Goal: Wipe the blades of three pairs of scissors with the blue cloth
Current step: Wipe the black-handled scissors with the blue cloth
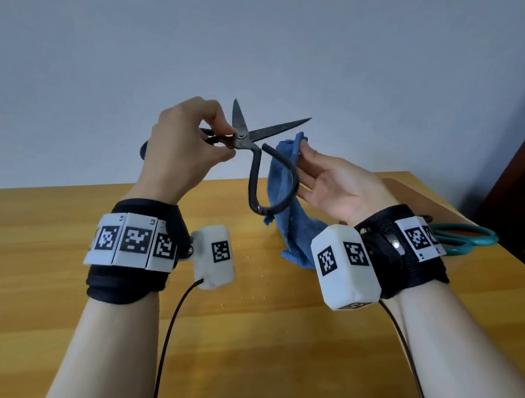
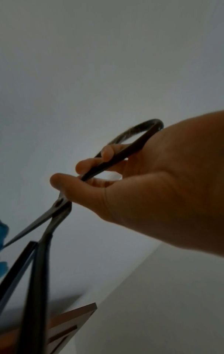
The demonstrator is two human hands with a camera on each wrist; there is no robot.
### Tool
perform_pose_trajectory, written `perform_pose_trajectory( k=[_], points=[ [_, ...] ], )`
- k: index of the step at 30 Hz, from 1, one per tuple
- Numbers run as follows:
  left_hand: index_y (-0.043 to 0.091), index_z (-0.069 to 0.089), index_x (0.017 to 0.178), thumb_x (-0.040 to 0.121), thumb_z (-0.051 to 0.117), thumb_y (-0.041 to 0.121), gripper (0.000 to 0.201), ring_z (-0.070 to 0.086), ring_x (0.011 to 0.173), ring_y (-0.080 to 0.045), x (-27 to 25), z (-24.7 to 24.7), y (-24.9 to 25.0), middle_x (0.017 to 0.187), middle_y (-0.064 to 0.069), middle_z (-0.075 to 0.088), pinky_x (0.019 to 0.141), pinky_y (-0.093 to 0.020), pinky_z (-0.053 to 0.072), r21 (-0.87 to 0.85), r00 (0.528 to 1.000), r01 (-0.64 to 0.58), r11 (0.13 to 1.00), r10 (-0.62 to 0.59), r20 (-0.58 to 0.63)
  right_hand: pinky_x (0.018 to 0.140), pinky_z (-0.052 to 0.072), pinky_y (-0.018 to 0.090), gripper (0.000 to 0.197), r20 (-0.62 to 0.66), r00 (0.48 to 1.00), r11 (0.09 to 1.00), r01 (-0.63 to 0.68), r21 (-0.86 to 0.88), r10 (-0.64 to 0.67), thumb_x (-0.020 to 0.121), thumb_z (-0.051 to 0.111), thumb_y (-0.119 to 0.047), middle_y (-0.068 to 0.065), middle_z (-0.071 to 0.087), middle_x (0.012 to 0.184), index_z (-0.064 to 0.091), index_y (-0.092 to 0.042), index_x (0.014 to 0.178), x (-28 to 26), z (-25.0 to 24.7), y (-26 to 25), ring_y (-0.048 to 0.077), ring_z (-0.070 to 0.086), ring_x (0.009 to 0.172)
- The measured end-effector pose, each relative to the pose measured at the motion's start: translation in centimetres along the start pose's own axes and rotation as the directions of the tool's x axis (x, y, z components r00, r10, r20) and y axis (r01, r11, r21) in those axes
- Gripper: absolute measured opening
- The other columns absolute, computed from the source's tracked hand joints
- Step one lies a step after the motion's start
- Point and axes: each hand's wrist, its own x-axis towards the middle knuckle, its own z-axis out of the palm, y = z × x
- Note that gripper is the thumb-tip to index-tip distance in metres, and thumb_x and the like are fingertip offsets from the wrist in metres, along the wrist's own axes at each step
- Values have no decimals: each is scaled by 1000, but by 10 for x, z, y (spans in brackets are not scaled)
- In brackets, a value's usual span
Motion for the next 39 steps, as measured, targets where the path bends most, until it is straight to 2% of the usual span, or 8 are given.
perform_pose_trajectory(
  k=[5, 10, 13, 16, 23, 29, 34, 39],
  points=[
    [21, 63, 78, 77, 81, 5, 24, 59, 75, -13, 0, 4, 1, 90, 9, 64, 66, -22, 46, 30, 994, -109, 994, 108, 28, 77, 61, 27, 12, 60, 998, 999, -35, -29, 37, 94, 59, -15, 6, 73, 98, 67, -10, 102, 0, 8, 6, 16, 73, 84],
    [20, 65, 79, 77, 75, -2, 25, 60, 78, -19, 2, 9, 7, 88, 7, 63, 70, -33, 50, 70, 987, -158, 985, 155, 46, 83, 60, 31, 9, 76, 996, 997, -40, -62, 45, 95, 61, -9, 9, 70, 95, 64, -5, 102, -1, 14, 12, 19, 70, 84],
    [17, 67, 83, 77, 67, -7, 25, 61, 76, -15, 1, 13, 14, 84, 16, 63, 64, -13, 44, 95, 973, -210, 973, 199, 114, 64, 61, 32, 8, 42, 997, 992, -56, -110, 61, 93, 64, -8, 9, 70, 85, 64, -5, 100, -2, 17, 14, 19, 71, 71],
    [19, 70, 89, 81, 70, 4, 17, 65, 77, -6, -2, 13, 21, 85, 22, 67, 65, -3, 39, 66, 958, -242, 968, 228, 174, 67, 60, 29, 15, -48, 999, 994, 14, -111, -20, 88, 69, -5, 11, 69, 88, 66, -2, 102, -1, 14, 13, 19, 69, 72],
    [22, 73, 92, 86, 74, 10, 13, 61, 81, -2, 1, 16, 20, 82, 22, 67, 65, -4, 40, -21, 976, -172, 985, 173, 133, 61, 59, 30, 58, -163, 976, 989, 142, -43, -147, 82, 75, 0, 22, 69, 102, 50, 12, 133, 0, 14, 10, 23, 72, 73],
    [23, 71, 88, 84, 74, 9, 15, 67, 80, -9, 2, 9, 15, 85, 15, 73, 71, -24, 52, -32, 985, -121, 992, 124, 122, 64, 59, 30, 48, -219, 940, 963, 269, 11, -260, 80, 74, 8, 18, 72, 90, 41, -8, 110, 4, 9, 6, 23, 74, 73],
    [26, 69, 85, 83, 76, 10, 18, 66, 78, -5, 2, 3, 10, 84, 15, 73, 68, -16, 48, -33, 987, -96, 995, 99, 127, 65, 60, 27, 38, -265, 916, 948, 318, 20, -302, 80, 73, 10, 15, 71, 82, 44, -12, 91, 6, 2, 1, 21, 74, 70],
    [25, 68, 84, 81, 75, 8, 19, 67, 80, -9, 1, 0, 8, 84, 12, 74, 74, -28, 51, -8, 986, -89, 996, 89, 139, 65, 58, 25, 45, -365, 861, 921, 389, 28, -353, 79, 75, 8, 19, 66, 100, 42, -8, 106, 7, -8, -2, 18, 73, 69]
  ],
)
